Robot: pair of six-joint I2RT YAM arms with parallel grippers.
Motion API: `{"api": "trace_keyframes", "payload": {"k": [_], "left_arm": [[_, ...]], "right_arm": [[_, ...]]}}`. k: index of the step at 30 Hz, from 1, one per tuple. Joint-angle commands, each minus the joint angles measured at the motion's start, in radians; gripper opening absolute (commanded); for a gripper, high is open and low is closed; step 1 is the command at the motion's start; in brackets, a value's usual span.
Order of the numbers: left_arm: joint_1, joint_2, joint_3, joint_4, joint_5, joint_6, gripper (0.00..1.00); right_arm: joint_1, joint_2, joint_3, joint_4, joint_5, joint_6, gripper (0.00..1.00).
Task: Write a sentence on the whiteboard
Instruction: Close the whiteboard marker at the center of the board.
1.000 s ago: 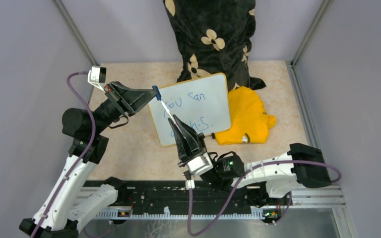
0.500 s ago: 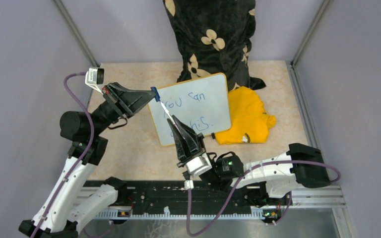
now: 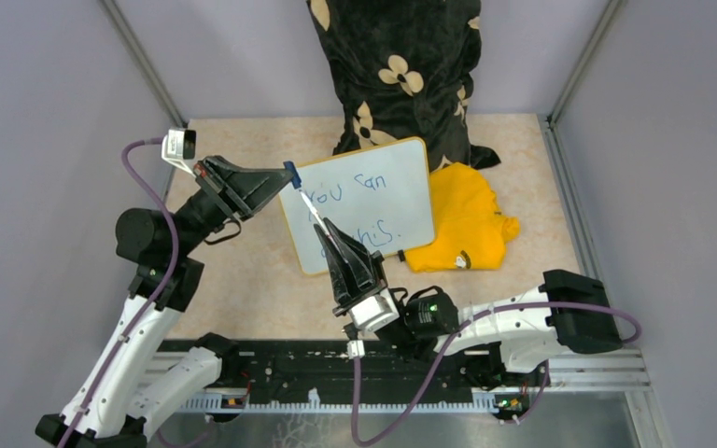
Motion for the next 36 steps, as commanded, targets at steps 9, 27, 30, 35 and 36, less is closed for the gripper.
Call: {"api": "trace_keyframes", "payload": {"k": [9,27,30,35,36], "left_arm": [[-0.007,0.004,0.018,0.024,0.001,0.007,0.00],[-0.009,-0.007,0.012,0.045,0.046,0.006,0.00],[-0.010,-0.010,0.010,0.046,0.046,0.006,0.00],[-0.010,-0.011,0.008,0.057,0.049,-0.005,0.00],[-0.012,-0.010,0.005,0.064,0.047,-0.011,0.00]], "right_arm": [[0.016,-0.015,0.045,0.181,0.001,-0.002,0.00],[0.015,0.007,0.073,0.178,0.004,-0.019,0.00],[0.015,0.010,0.075,0.179,0.003,-0.018,0.00],[0.016,0.017,0.082,0.178,0.006,-0.017,0.00],[0.015,0.019,0.083,0.178,0.006,-0.019,0.00]]}}
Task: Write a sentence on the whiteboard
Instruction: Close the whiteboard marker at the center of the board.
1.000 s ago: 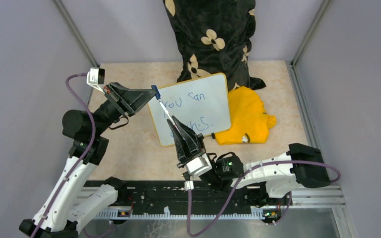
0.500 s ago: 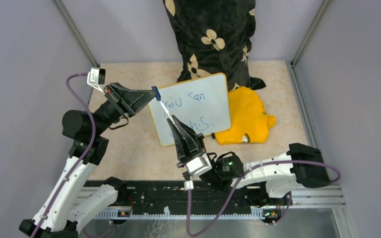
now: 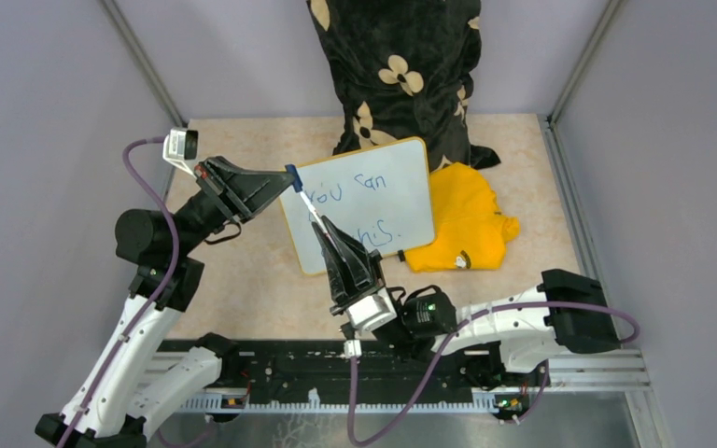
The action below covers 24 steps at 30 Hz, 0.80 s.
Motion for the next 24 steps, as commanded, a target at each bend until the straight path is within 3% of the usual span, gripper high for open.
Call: {"api": "trace_keyframes", "payload": {"k": [1,24], "left_arm": [[-0.008,-0.013,0.002,0.055,0.019,-0.016,0.00],[-0.042,-0.008,-0.042,0.124,-0.042,-0.041,0.00]], "right_arm": [[0.014,0.012,0.063,0.178,0.006,-0.008,0.00],[0.004,0.177,0.290,0.179,0.037,-0.041,0.00]]}}
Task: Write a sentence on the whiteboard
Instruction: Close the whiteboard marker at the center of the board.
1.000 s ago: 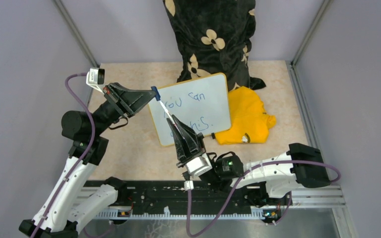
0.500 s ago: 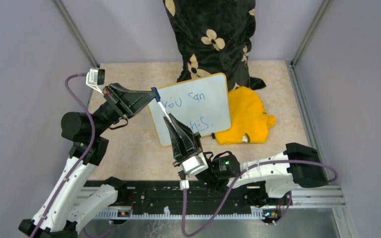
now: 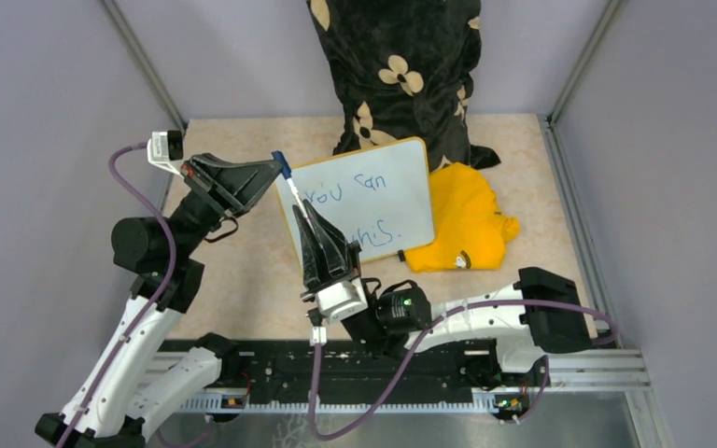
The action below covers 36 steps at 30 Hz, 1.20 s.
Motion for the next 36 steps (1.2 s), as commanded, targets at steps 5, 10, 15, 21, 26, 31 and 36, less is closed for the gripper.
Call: {"api": "trace_keyframes", "payload": {"k": [5,10,15,21,26,31,36], "left_arm": [[-0.033,0.002,-0.020,0.039,0.064,-0.019,0.00],[-0.034,0.010,-0.028,0.065,0.076,-0.044,0.00],[-0.036,0.019,-0.044,0.096,0.086,-0.070,0.00],[-0.037,0.026,-0.077,0.153,0.096,-0.112,0.00],[-0.038,0.028,-0.073,0.162,0.103,-0.114,0.00],[-0.043,0.031,-0.076,0.163,0.110,-0.112,0.00],[-0.048,0.044,-0.076,0.175,0.123,-0.111,0.00]], "right_arm": [[0.000,0.041,0.084,0.175,-0.058,0.036,0.00],[0.000,0.019,0.056,0.175,-0.095,0.091,0.00],[0.000,0.006,0.056,0.175,-0.106,0.123,0.00],[-0.001,-0.005,0.054,0.175,-0.124,0.162,0.00],[-0.001,-0.013,0.049,0.174,-0.142,0.192,0.00],[0.000,-0.010,0.057,0.174,-0.145,0.209,0.00],[0.000,-0.007,0.068,0.175,-0.154,0.234,0.00]]}}
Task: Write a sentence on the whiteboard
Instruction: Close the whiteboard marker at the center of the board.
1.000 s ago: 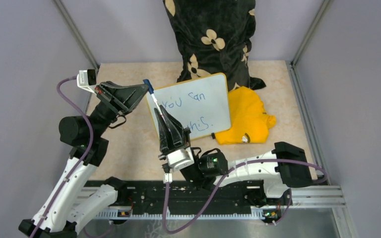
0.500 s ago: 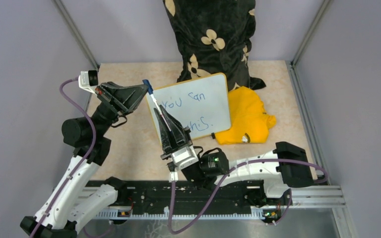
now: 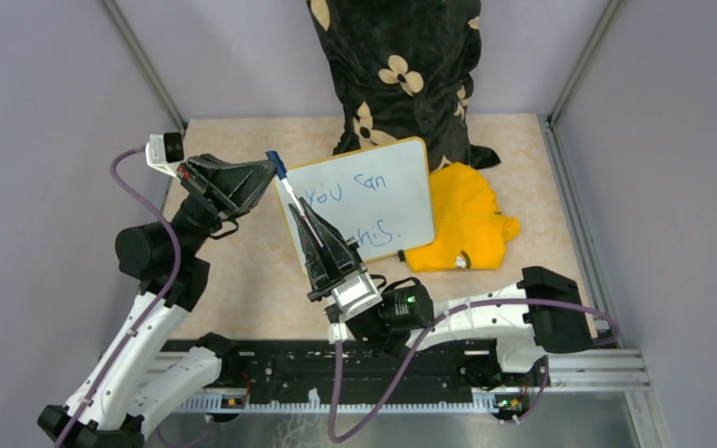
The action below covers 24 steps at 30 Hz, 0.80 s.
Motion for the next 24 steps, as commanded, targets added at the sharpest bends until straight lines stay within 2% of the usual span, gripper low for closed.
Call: {"api": "trace_keyframes", "payload": {"k": [1,16,24], "left_arm": [[-0.037,0.031,-0.021,-0.017,0.151,0.015,0.00],[-0.074,0.071,-0.017,0.023,0.188,0.026,0.00],[-0.136,0.084,-0.019,0.028,0.180,0.058,0.00]], "right_arm": [[0.004,-0.008,0.035,0.173,-0.106,0.091,0.00],[-0.003,0.011,0.073,0.170,-0.104,0.132,0.00],[-0.014,0.031,0.107,0.172,-0.109,0.148,0.00]]}}
